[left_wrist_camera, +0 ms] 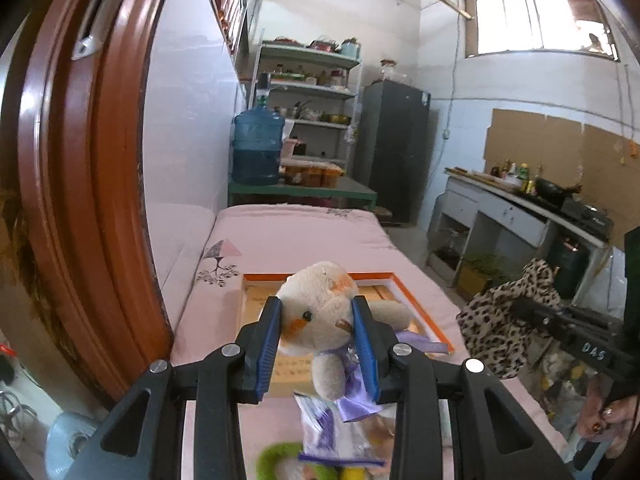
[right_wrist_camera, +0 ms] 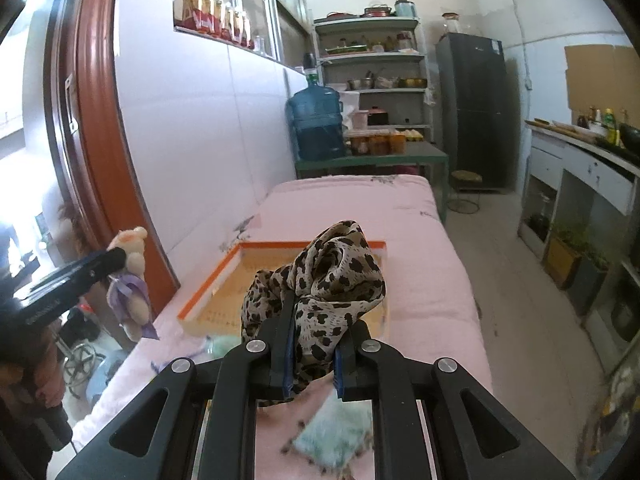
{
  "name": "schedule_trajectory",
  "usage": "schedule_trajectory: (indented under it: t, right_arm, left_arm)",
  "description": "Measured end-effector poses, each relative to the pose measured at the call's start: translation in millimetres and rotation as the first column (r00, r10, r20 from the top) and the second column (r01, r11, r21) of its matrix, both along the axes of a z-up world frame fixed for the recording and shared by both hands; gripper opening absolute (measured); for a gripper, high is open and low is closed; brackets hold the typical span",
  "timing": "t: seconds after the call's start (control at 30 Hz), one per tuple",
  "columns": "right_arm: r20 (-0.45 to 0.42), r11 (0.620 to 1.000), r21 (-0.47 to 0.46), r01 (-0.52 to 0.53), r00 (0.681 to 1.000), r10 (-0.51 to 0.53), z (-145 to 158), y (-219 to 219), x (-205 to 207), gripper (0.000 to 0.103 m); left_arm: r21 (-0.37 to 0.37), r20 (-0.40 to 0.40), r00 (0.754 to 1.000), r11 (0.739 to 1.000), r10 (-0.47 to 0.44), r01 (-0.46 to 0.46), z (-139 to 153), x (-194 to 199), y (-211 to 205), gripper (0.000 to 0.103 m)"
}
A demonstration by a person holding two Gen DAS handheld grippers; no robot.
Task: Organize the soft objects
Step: 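Carry the bear and scarf into the box lid and open both tools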
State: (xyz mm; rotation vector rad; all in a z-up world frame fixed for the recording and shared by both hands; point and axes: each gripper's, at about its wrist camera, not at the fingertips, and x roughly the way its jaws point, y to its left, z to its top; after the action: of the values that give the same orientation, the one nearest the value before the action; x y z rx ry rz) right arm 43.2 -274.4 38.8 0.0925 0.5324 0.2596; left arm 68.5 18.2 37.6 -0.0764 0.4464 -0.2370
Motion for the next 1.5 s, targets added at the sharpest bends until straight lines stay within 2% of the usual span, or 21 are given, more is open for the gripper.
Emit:
schedule_trajectory:
  t: [0.23,0.57,0.67,0.93,1.23,1.5]
  right_arm:
    - [-0.080,0.999,0.033,-0.023,0.996,0.026,-9,0,68,0.014]
    - [-0.258,0.998,0.058,-0.013,0.966,0.028,-60,6,161,0.014]
    - [-0.285,0.999,0.050,-0.018,0.958,0.032,-77,6,170,0.014]
    - [-0.323,0.999,0.027,-0.027,0.946,0.034,-103,13,185,0.014]
    - [-0.336,0.999,0.015,-0.034,0.941,0.036,-111,17,191,0.014]
    - [-0.363,0.999,-0.033,-0.038,0.932,0.024,-124,23,192,0.017]
  left_arm:
    - [0.002,-0.100,0.995,1.000,0.025,-0.025,-11,60,0,0.036]
    - [0.003,-0.251,0.966,0.998,0.058,-0.059,-51,131,4,0.036]
    - [0.003,-0.292,0.955,0.998,0.058,-0.060,-64,146,4,0.036]
    - [0.026,-0.329,0.942,0.998,0.069,-0.064,-90,168,6,0.036]
    - [0.039,-0.353,0.933,0.998,0.067,-0.057,-104,178,3,0.036]
    - [0.062,-0.394,0.916,0.997,0.071,-0.051,-120,188,1,0.038]
